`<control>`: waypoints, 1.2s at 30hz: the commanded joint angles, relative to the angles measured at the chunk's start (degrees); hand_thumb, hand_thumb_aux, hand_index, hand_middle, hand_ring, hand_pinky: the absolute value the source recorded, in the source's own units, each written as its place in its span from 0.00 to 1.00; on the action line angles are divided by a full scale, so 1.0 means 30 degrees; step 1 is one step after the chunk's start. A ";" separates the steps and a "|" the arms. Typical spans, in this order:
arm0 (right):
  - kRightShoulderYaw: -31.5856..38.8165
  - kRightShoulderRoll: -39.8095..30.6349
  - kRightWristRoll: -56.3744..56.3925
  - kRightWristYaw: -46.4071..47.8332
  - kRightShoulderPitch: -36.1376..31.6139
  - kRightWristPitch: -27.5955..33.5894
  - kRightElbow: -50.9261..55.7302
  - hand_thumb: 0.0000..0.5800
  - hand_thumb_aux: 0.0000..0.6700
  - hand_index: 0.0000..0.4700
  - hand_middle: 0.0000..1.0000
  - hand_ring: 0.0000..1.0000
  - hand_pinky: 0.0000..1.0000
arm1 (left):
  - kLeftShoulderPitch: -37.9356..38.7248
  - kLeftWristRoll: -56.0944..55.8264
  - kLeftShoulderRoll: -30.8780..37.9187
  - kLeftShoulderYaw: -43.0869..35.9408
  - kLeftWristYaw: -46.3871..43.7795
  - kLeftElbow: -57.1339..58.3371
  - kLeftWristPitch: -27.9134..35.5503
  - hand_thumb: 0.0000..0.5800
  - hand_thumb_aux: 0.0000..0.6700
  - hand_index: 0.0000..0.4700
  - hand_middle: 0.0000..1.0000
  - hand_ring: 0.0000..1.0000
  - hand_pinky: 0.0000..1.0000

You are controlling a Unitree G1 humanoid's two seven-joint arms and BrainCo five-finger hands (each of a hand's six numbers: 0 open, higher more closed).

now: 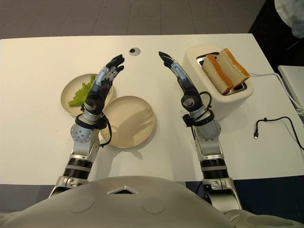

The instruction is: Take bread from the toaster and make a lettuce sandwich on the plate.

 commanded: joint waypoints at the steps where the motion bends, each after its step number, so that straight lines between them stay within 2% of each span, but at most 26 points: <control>1: -0.0037 -0.0232 -0.0543 -0.0283 0.0162 -0.0245 -0.0229 0.00 0.00 0.00 0.00 0.00 0.00 | 0.0225 -0.0627 0.0142 -0.0301 -0.0305 -0.0445 0.0586 0.00 0.00 0.00 0.00 0.00 0.00; 6: -0.0140 -0.0452 -0.0522 -0.0450 0.0377 -0.0178 -0.0978 0.00 0.00 0.00 0.00 0.00 0.00 | 0.0187 -0.0245 0.0257 -0.0168 -0.0259 -0.0240 0.0423 0.00 0.00 0.00 0.00 0.00 0.00; 9: -0.0678 -0.0995 -0.0497 -0.0487 0.0833 0.0256 -0.3228 0.00 0.00 0.00 0.00 0.00 0.00 | 0.0161 0.0197 0.0430 0.0007 -0.0107 -0.0328 0.0250 0.00 0.00 0.00 0.00 0.00 0.00; 11: -0.2392 -0.2234 -0.0409 -0.0496 0.0844 0.0836 -0.5059 0.00 0.00 0.00 0.00 0.00 0.00 | 0.0126 0.0323 0.0643 0.0251 -0.0002 -0.0423 0.0188 0.00 0.00 0.00 0.00 0.00 0.00; 14: -0.6314 -0.5227 0.0636 -0.0119 0.0465 0.2332 -0.6985 0.00 0.00 0.00 0.00 0.00 0.00 | 0.0177 0.0410 0.0796 0.0358 0.0105 -0.0779 0.0230 0.00 0.00 0.00 0.00 0.00 0.00; 16: -0.8592 -0.7337 -0.0459 -0.0024 0.0024 0.4077 -0.6027 0.00 0.00 0.00 0.00 0.00 0.00 | 0.0195 0.0501 0.0813 0.0334 0.0167 -0.0863 0.0216 0.00 0.00 0.00 0.00 0.00 0.00; 18: -0.9511 -0.9082 -0.2506 0.0010 -0.0111 0.5871 -0.4046 0.00 0.00 0.00 0.00 0.00 0.00 | 0.0132 0.0585 0.0779 0.0282 0.0209 -0.0824 0.0211 0.00 0.00 0.00 0.00 0.00 0.00; 22: -0.9488 -1.1780 -0.5970 0.0642 0.0669 0.8823 -0.1630 0.00 0.00 0.00 0.00 0.00 0.00 | 0.0019 0.0550 0.0723 0.0139 0.0155 -0.0631 0.0164 0.00 0.00 0.00 0.00 0.00 0.00; 26: -0.8646 -1.2905 -0.7875 0.0542 0.0545 0.9922 -0.0325 0.00 0.00 0.00 0.00 0.00 0.00 | -0.0019 0.0683 0.0745 0.0159 0.0195 -0.0298 0.0017 0.00 0.00 0.00 0.00 0.00 0.00; 30: -0.7195 -1.2985 -0.8848 0.0384 0.0144 1.0377 0.0238 0.00 0.00 0.00 0.00 0.00 0.00 | -0.0060 0.0735 0.0774 0.0153 0.0203 -0.0074 -0.0092 0.00 0.00 0.00 0.00 0.00 0.00; 31: -0.6951 -1.2932 -0.8910 0.0392 0.0099 1.0447 0.0178 0.11 0.05 0.05 0.00 0.00 0.00 | -0.0070 0.0726 0.0791 0.0154 0.0195 -0.0051 -0.0098 0.00 0.00 0.00 0.00 0.00 0.00; 32: -0.6730 -1.2901 -0.8970 0.0333 0.0028 1.0494 0.0216 0.40 0.22 0.22 0.00 0.00 0.00 | -0.0096 0.0711 0.0807 0.0168 0.0188 0.0009 -0.0107 0.00 0.00 0.00 0.00 0.00 0.00; 33: -0.6541 -1.2910 -0.9058 0.0240 -0.0035 1.0524 0.0309 0.76 0.51 0.51 0.00 0.00 0.00 | -0.0130 0.0695 0.0825 0.0194 0.0181 0.0096 -0.0120 0.00 0.00 0.00 0.00 0.00 0.00; 34: -0.6378 -1.2925 -0.9101 0.0153 -0.0081 1.0529 0.0409 0.86 0.63 0.63 0.00 0.00 0.00 | -0.0172 0.0715 0.0844 0.0232 0.0188 0.0226 -0.0150 0.00 0.00 0.00 0.00 0.00 0.00; 35: -0.6252 -1.2927 -0.9126 0.0060 -0.0125 1.0505 0.0488 0.99 0.89 0.89 0.00 0.00 0.00 | -0.0190 0.0733 0.0864 0.0268 0.0199 0.0318 -0.0182 0.00 0.00 0.00 0.00 0.00 0.00; 36: -0.6270 -1.2932 -0.9038 -0.0123 -0.0206 1.0428 0.0540 1.00 1.00 1.00 0.00 0.00 0.00 | -0.0203 0.0760 0.0879 0.0293 0.0217 0.0378 -0.0209 0.00 0.00 0.00 0.00 0.00 0.00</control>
